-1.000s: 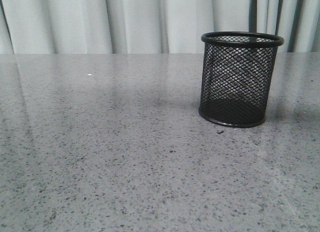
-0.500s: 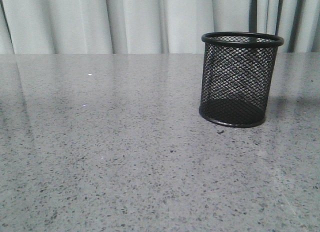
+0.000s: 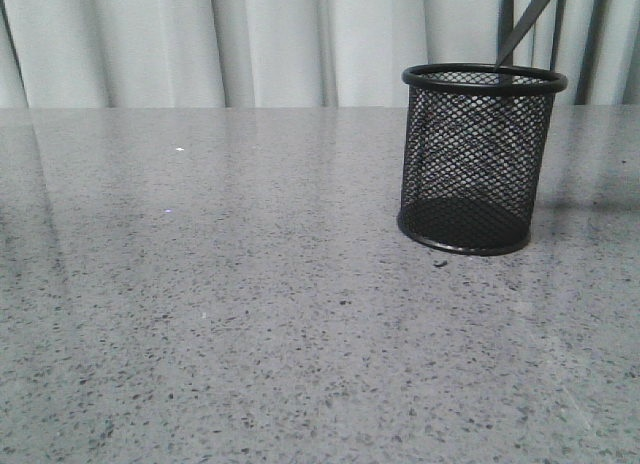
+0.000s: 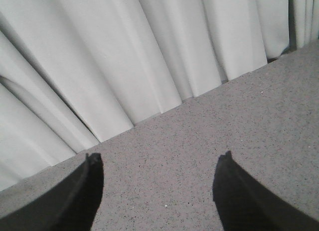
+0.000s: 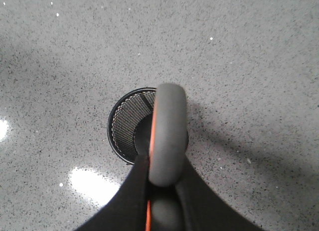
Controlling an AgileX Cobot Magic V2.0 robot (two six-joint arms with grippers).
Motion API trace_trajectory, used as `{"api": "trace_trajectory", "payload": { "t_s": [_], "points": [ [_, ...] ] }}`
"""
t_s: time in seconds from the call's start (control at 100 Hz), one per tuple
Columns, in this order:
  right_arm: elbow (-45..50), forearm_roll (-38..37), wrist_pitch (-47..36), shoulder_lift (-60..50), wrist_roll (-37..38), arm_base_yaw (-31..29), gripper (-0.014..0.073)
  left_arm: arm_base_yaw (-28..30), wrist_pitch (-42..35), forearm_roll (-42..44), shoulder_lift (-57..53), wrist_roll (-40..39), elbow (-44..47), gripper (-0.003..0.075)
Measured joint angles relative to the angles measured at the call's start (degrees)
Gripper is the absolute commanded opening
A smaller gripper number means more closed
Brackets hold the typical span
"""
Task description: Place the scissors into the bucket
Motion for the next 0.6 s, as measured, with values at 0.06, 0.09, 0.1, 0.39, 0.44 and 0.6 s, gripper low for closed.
{"api": "trace_trajectory", "payload": {
  "t_s": [0.06,0.09,0.1,0.39,0.44,0.6],
  "points": [
    [0.0,0.0,0.0,1.2,0.0,0.6,-0.0048,0.0,0.0,-0.1,0.0,0.0,0.0,0.044],
    [0.0,-0.1,0.0,1.8,0.0,1.0,-0.0048,0.0,0.0,-0.1,0.0,0.0,0.0,0.044],
    [0.0,-0.1,0.0,2.0,0.0,1.1,-0.0048,0.0,0.0,-0.1,0.0,0.0,0.0,0.044],
    [0.0,-0.7,-0.1,7.4,0.1,2.2,-0.0048,0.0,0.0,-0.2,0.0,0.0,0.0,0.044],
    [0.0,-1.0,-0.1,8.1,0.1,2.6,-0.0048,0.0,0.0,-0.2,0.0,0.0,0.0,0.044],
    [0.0,-1.0,-0.2,10.0,0.1,3.8,-0.0048,0.0,0.0,-0.2,0.1,0.0,0.0,0.044]
  ]
}}
